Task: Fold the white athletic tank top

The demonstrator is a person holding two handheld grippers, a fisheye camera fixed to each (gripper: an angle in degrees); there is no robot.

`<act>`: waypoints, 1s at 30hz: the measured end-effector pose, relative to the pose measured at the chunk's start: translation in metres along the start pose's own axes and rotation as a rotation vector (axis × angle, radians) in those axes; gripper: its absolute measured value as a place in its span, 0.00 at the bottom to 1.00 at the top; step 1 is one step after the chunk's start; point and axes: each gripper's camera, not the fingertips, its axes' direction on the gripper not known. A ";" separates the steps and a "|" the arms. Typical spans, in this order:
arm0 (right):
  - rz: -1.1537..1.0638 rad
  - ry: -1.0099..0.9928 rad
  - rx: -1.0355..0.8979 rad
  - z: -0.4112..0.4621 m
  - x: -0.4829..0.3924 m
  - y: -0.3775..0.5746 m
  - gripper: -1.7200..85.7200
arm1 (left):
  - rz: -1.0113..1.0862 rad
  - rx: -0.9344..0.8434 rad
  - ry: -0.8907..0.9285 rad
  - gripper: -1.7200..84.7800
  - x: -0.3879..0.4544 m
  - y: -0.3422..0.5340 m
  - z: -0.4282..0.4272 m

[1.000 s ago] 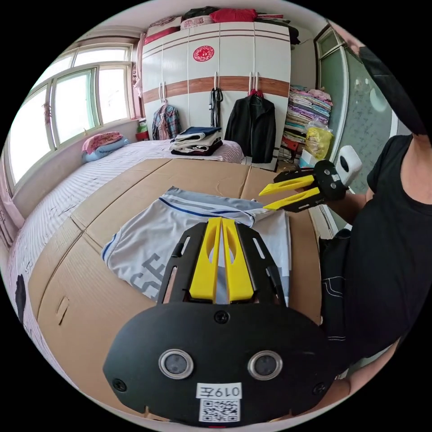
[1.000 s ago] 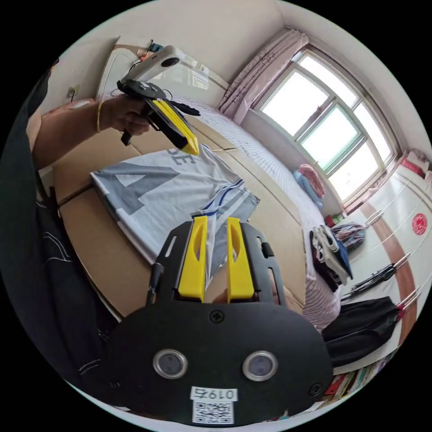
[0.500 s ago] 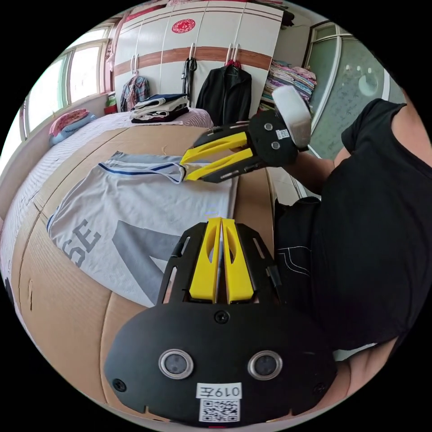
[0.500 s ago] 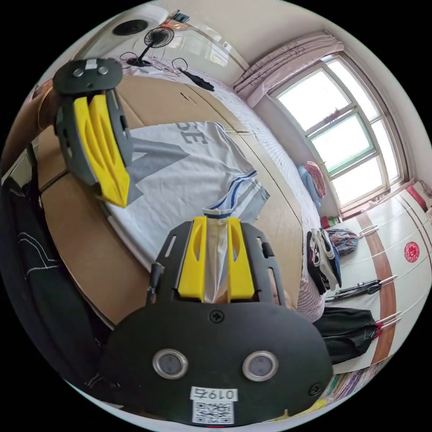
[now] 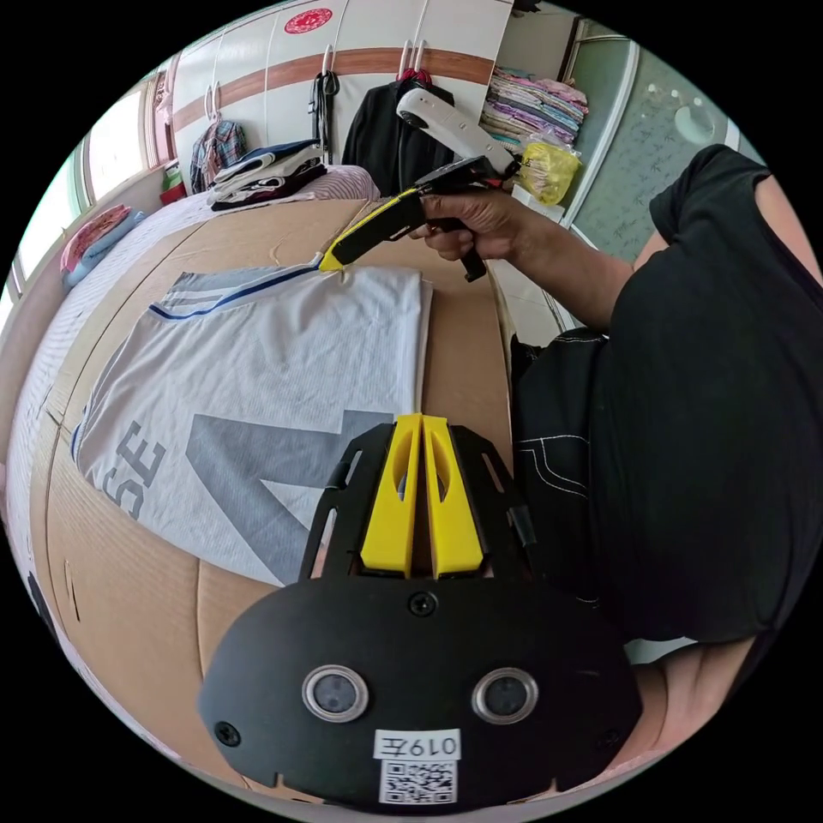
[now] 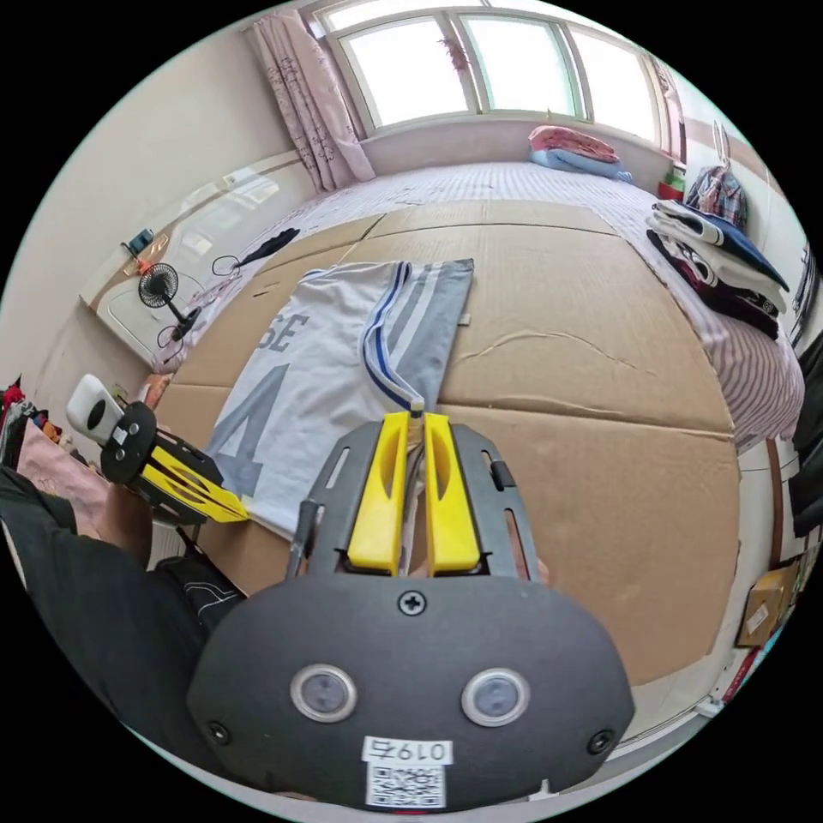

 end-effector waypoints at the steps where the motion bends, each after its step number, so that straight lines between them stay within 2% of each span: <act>1: 0.028 -0.040 0.007 -0.001 0.016 0.004 0.04 | 0.015 -0.009 0.005 0.03 0.006 -0.004 -0.004; 6: 0.100 -0.204 0.007 -0.001 0.080 0.010 0.03 | 0.036 -0.002 0.017 0.03 0.026 -0.021 -0.026; 8: 0.176 -0.346 0.007 0.004 0.118 0.016 0.03 | 0.026 0.046 -0.005 0.03 0.037 -0.033 -0.043; 10: 0.211 -0.388 0.011 0.009 0.141 0.023 0.03 | 0.007 0.105 -0.035 0.03 0.047 -0.043 -0.056; 15: 0.221 -0.387 0.013 0.019 0.175 0.043 0.04 | 0.044 0.223 -0.082 0.04 0.090 -0.080 -0.071; 22: 0.147 -0.398 0.007 0.029 0.214 0.051 0.07 | 0.126 0.136 -0.500 0.04 0.162 -0.153 -0.049; 30: 0.104 -0.350 -0.026 0.043 0.249 0.056 0.07 | 0.153 0.052 -0.427 0.05 0.186 -0.202 -0.047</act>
